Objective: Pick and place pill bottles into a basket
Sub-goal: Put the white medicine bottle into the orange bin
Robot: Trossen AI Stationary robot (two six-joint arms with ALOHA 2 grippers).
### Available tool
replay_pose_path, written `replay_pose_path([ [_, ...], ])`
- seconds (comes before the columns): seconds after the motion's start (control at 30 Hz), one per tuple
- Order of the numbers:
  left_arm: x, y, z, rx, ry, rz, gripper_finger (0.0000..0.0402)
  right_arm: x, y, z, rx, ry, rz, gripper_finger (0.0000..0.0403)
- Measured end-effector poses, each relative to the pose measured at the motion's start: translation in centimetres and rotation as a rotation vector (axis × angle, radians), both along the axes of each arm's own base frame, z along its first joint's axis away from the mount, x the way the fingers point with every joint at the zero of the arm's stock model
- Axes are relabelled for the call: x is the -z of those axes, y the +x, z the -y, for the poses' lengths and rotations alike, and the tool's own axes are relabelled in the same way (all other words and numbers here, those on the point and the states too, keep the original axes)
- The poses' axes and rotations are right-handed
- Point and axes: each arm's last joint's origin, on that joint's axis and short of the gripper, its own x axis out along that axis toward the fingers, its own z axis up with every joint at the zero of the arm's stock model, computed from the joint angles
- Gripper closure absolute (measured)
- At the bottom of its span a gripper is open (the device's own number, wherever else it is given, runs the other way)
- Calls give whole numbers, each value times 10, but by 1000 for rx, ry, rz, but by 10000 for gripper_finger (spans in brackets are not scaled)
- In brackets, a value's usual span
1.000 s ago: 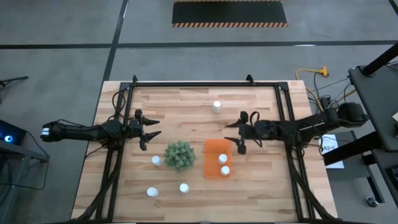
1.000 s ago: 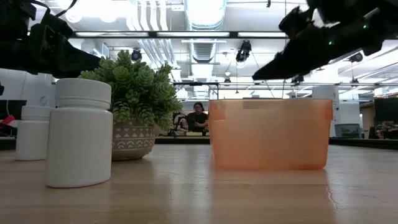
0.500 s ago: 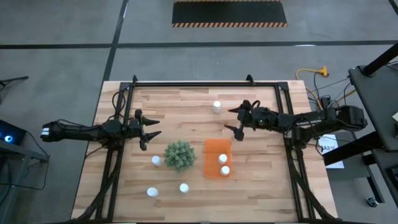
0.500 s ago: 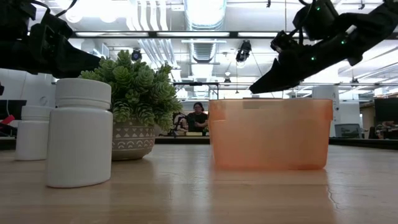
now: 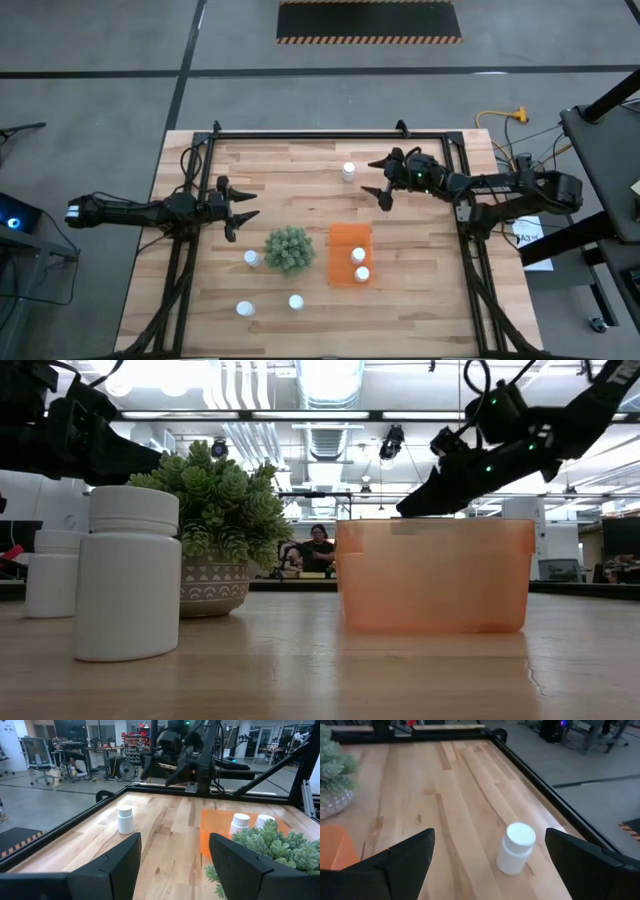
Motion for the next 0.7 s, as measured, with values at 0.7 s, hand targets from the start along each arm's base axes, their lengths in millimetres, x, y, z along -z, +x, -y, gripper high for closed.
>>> replay_pose_path([
  [0.7, 0, 0, 0, 0, 0, 0, 184, 47, 43, 64, -3, 126, -83, 34],
])
